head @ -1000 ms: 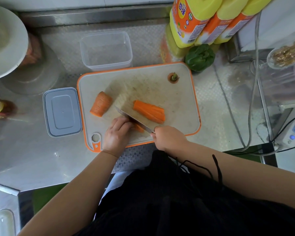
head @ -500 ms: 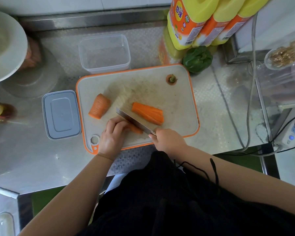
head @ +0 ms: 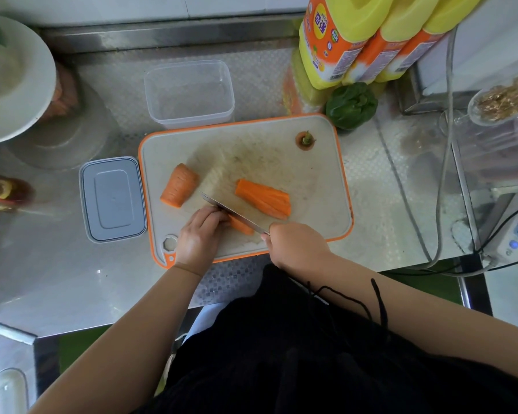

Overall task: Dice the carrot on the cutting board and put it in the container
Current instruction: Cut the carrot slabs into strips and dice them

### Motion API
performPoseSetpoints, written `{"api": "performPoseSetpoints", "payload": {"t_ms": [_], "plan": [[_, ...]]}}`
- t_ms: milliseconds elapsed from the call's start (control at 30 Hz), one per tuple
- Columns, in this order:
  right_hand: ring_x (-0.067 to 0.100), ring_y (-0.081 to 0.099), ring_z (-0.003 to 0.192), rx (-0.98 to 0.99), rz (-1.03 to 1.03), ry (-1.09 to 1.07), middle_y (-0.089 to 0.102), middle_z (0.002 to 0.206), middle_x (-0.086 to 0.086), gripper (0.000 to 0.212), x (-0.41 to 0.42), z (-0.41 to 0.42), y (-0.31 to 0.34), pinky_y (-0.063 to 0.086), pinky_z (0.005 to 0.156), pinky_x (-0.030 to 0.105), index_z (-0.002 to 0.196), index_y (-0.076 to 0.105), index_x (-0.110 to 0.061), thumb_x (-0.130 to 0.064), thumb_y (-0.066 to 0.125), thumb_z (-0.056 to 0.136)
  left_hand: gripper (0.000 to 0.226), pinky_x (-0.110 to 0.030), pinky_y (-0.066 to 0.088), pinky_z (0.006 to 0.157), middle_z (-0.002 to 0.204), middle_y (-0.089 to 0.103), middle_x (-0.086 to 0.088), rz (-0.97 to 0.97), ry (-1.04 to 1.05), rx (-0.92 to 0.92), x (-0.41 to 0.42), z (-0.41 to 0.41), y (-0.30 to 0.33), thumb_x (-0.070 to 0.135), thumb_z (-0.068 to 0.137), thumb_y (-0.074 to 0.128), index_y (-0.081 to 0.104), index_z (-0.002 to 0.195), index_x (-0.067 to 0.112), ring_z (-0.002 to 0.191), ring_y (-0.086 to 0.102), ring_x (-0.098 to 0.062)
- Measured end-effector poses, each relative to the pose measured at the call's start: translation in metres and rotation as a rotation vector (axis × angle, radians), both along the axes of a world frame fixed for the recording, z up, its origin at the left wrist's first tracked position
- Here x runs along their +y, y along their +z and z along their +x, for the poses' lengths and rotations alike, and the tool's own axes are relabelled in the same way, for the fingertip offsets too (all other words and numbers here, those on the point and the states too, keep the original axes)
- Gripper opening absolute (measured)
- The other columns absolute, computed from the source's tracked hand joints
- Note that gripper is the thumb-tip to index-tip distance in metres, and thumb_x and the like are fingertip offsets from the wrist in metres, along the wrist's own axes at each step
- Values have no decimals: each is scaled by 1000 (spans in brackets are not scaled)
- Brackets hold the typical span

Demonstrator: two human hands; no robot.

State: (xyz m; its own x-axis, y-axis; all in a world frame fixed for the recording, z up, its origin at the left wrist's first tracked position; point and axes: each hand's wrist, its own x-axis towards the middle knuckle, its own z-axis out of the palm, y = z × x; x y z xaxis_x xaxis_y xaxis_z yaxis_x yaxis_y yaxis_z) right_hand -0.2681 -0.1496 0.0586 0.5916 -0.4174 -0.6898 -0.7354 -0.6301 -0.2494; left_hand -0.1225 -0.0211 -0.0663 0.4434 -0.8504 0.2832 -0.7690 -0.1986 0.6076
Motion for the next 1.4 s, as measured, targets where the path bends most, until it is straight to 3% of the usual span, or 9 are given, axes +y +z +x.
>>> {"api": "performPoseSetpoints", "payload": {"t_ms": [167,333,467,733,833,933,1067,1267,1400], "plan": [[24,49,67,89,0,-30,41,63,1,33,-1,9,-3,39,62,33,65,39,-16,-12,45,98,14,-28,49,77,96,66,-7,15,3,27,1,0,0,7,86,57,71,86,5,90,59,-20],[25,54,73,92,78,-95,49,69,2,32,-2,8,-11,41,63,34,74,47,-13,-27,40,102,10,-26,48,79,100,61,-1,-21,-1,13,1,1,-3,5,86,60,69,89,8,92,58,-19],[29,59,88,72,98,-121,61,91,10,33,4,5,-18,46,71,37,100,58,-7,-32,35,103,14,-26,48,79,98,66,-6,3,17,2,1,-1,-1,7,87,58,72,86,6,92,58,-18],[24,53,74,-12,120,-147,46,68,0,34,-6,-5,-26,38,63,33,86,47,-11,-38,34,102,13,-27,50,76,93,67,-6,30,6,6,-1,-2,9,2,85,60,72,85,7,88,59,-18],[26,55,77,-40,86,-117,49,73,1,33,-1,-7,-21,38,62,33,97,53,-10,-37,34,102,18,-33,52,71,91,65,-5,55,-21,8,0,0,10,-8,78,66,70,87,7,85,60,-23],[28,58,83,-64,45,-85,57,83,6,34,4,-7,-14,42,65,34,102,54,-9,-37,35,102,12,-34,53,67,91,65,-5,71,-21,-1,0,1,11,-1,83,61,70,87,6,83,61,-26],[27,58,82,-31,61,-69,53,81,4,33,3,-2,-7,43,66,34,100,55,-9,-35,35,102,16,-34,53,68,93,66,-6,70,-22,-3,1,1,10,-6,79,66,71,87,5,84,61,-26],[26,55,72,67,73,-58,46,67,2,27,-2,13,-8,42,64,33,74,48,-12,-18,44,100,14,-30,50,75,94,68,-7,50,-19,13,2,1,7,-4,80,66,73,88,5,88,59,-22],[27,55,76,93,71,-58,46,69,2,22,0,18,-15,43,68,34,85,55,-11,-20,42,101,13,-30,50,77,97,68,-7,52,-22,26,4,1,5,7,87,61,73,90,6,90,60,-23]]}}
